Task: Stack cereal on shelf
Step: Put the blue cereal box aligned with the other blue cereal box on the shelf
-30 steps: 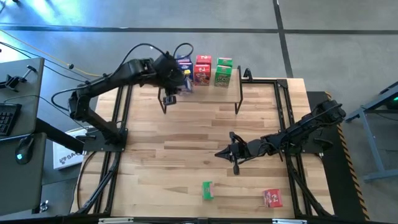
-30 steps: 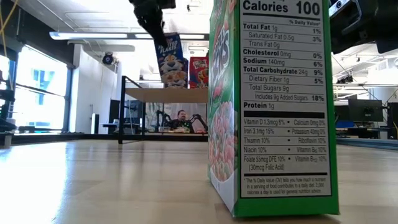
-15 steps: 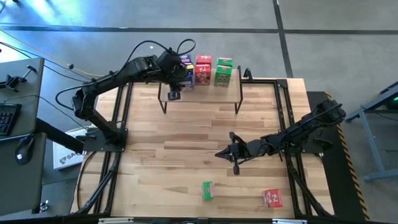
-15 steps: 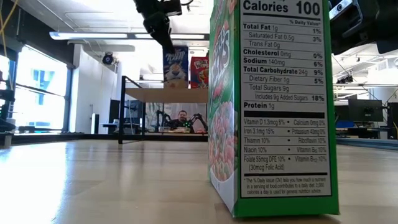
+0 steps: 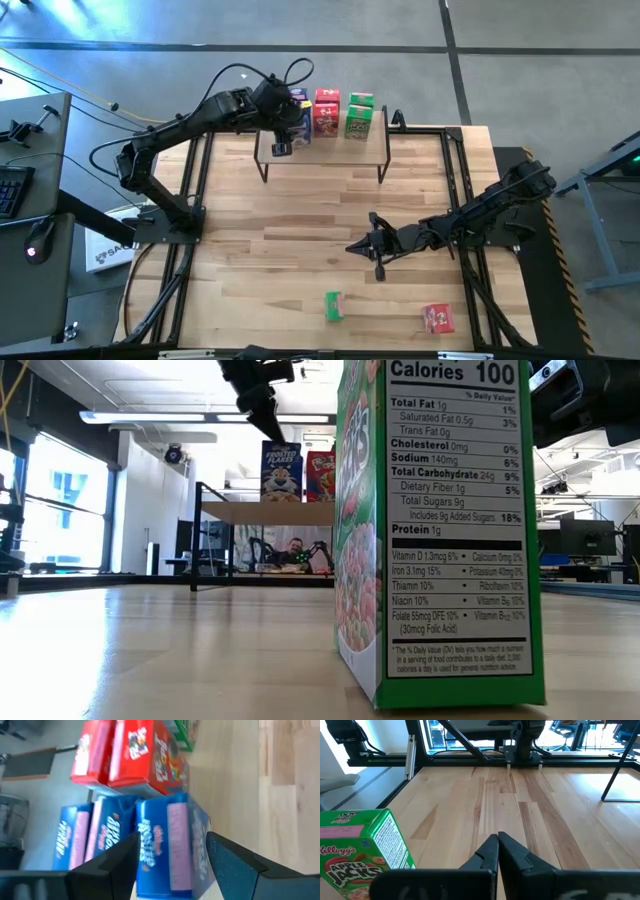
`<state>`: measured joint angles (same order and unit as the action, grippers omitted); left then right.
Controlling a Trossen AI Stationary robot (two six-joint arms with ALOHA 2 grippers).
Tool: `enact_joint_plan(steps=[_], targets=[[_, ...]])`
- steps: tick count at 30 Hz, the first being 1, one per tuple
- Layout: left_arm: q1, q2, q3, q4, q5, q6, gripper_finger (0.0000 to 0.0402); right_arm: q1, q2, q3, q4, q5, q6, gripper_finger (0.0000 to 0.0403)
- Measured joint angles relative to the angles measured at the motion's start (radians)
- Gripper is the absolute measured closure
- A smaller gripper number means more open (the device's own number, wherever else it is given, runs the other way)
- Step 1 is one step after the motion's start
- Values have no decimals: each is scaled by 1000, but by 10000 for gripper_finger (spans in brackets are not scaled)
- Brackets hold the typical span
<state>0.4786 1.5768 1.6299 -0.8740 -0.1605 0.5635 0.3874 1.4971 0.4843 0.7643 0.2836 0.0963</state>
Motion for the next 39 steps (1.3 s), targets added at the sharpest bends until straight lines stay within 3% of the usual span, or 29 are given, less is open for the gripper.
enact_joint_plan(steps=[9,14,28,32,39], targets=[[-22,-15,30,52,-42,51,184,0,0,0,1,0,-8,403],[-46,-88,11,63,17,-65,205,0,0,0,-6,-5,-26,403],[-89,-485,-736,703,85,-209,370,-12,0,0,-11,-3,-18,403],[-89,-529,-849,779,127,-271,396,-43,0,0,11,-5,-18,403],[-86,-496,-948,853,115,-306,400,-87,0,0,23,-8,-18,403]])
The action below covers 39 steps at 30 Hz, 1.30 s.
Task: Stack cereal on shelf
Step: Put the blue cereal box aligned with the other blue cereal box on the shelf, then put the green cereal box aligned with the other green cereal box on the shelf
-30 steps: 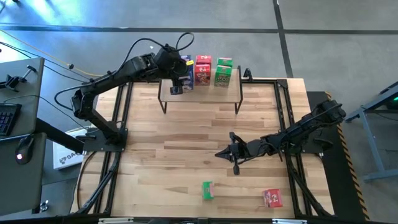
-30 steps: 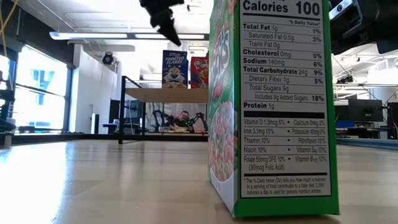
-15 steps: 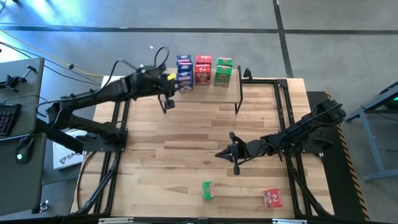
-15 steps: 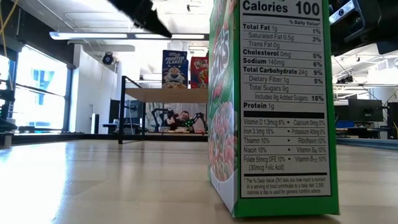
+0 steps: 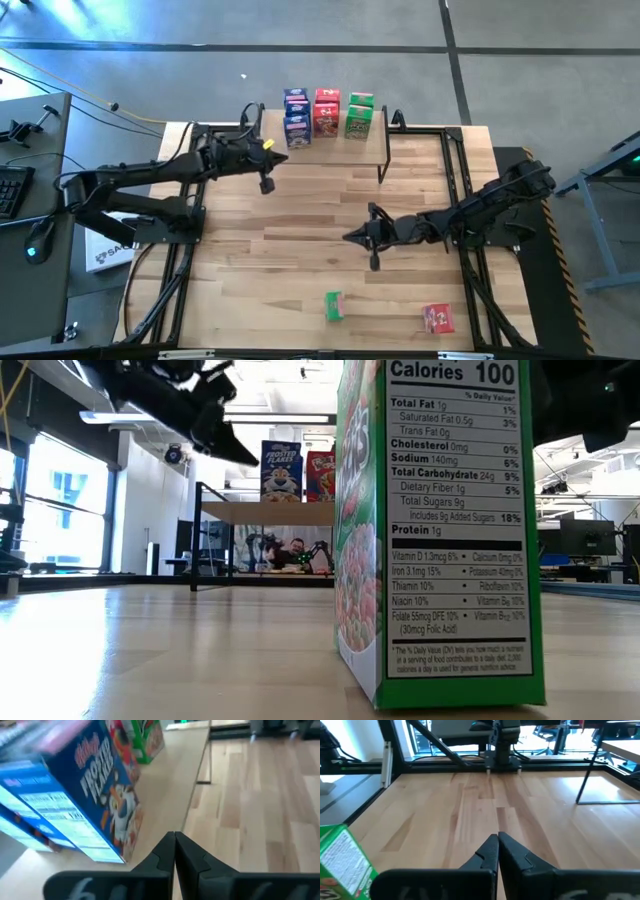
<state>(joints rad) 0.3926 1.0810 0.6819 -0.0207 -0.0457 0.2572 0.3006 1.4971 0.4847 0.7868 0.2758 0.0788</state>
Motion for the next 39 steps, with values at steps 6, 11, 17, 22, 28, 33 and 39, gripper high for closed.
enact_joint_plan(steps=[6,11,17,22,28,33,39], targets=[[32,58,-28,118,-21,-4,401,-7,0,0,0,1,2,403],[72,114,-31,232,-22,-4,401,-7,0,0,-1,1,3,402],[105,160,-31,283,-22,-12,401,-7,0,0,-2,1,4,402],[120,165,-31,327,-22,-12,401,-7,0,0,-3,-6,29,402],[117,131,-31,317,-10,-21,401,-6,0,0,-4,22,64,401],[23,37,-104,359,43,-66,401,17,0,74,-118,51,101,375],[-163,-56,-310,590,19,-143,401,36,11,346,-632,71,248,332]])
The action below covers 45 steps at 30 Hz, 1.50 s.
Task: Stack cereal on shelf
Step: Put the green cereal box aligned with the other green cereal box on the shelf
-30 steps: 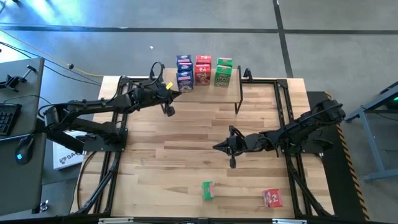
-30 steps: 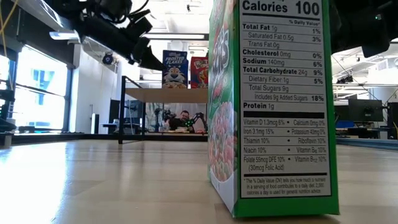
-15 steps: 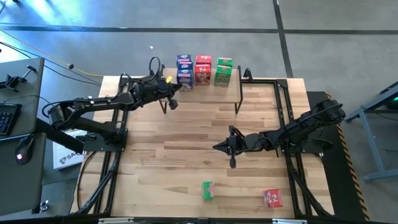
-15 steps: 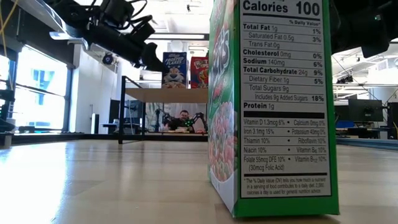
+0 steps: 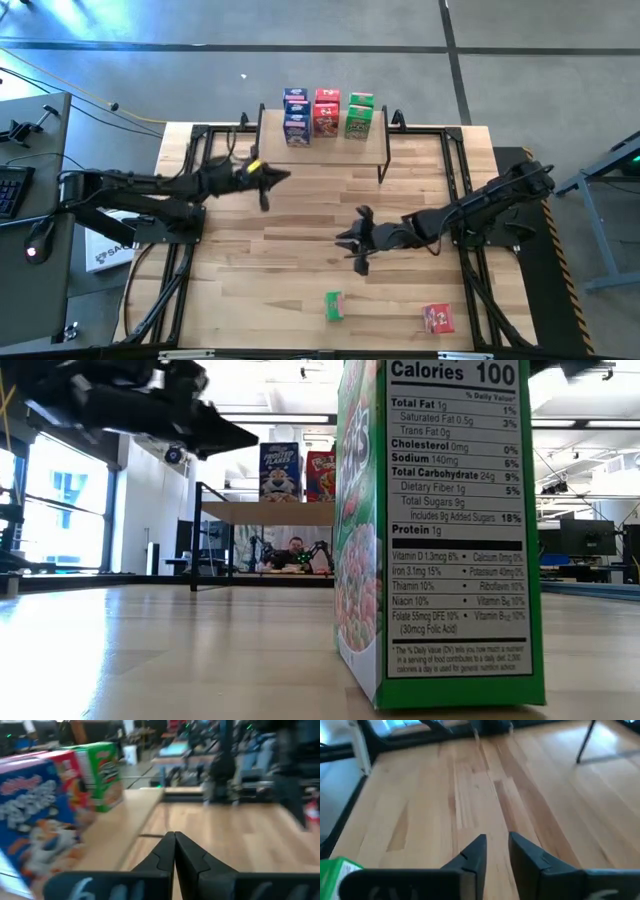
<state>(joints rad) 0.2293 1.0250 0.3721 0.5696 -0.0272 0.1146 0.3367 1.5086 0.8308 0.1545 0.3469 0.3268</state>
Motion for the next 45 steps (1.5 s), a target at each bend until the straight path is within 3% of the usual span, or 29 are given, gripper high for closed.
enact_joint_plan(steps=[6,11,17,21,28,34,45], targets=[[-135,-52,-101,107,-73,4,401,61,72,276,-371,1,155,297],[-167,-69,-104,109,-99,20,401,122,181,509,-662,-1,332,233],[-167,-74,-104,109,-101,28,401,191,321,797,-948,-45,654,137],[-167,-74,-104,109,-101,46,401,213,425,974,-1075,-96,898,100],[-167,-74,-104,94,-100,47,401,221,612,1220,-1254,-190,1183,88],[-167,-74,-104,61,-100,46,401,221,721,1371,-1376,-210,1257,88],[-167,-73,-104,26,-99,24,401,221,784,1399,-1439,-262,1398,88]])
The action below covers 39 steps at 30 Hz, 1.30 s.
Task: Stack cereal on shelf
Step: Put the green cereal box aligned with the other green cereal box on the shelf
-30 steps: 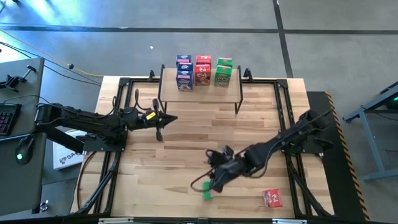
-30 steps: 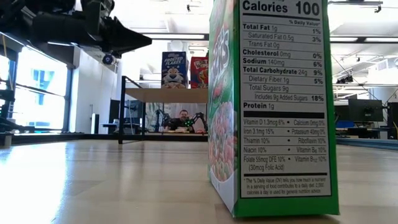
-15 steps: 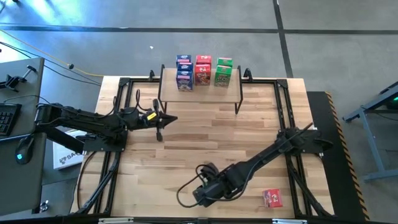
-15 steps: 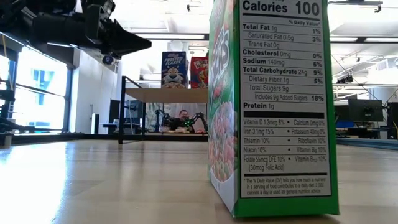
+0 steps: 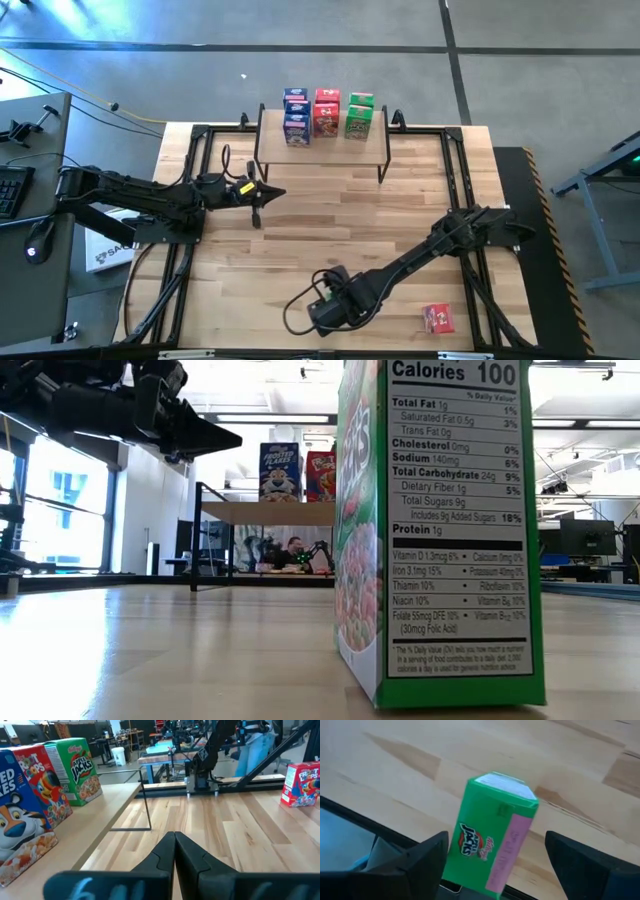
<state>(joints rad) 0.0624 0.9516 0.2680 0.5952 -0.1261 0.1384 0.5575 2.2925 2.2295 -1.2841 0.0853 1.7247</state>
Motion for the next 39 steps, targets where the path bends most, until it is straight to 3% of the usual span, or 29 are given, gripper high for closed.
enact_joint_plan(steps=[10,25,39], targets=[[-11,0,0,-45,-19,-7,401,0,52,-1,6,-45,-24,108],[-30,0,0,-77,-26,-36,401,13,60,1,54,36,-239,245],[-30,0,-1,-97,-26,-57,401,-26,-62,2,-41,104,-475,253]])
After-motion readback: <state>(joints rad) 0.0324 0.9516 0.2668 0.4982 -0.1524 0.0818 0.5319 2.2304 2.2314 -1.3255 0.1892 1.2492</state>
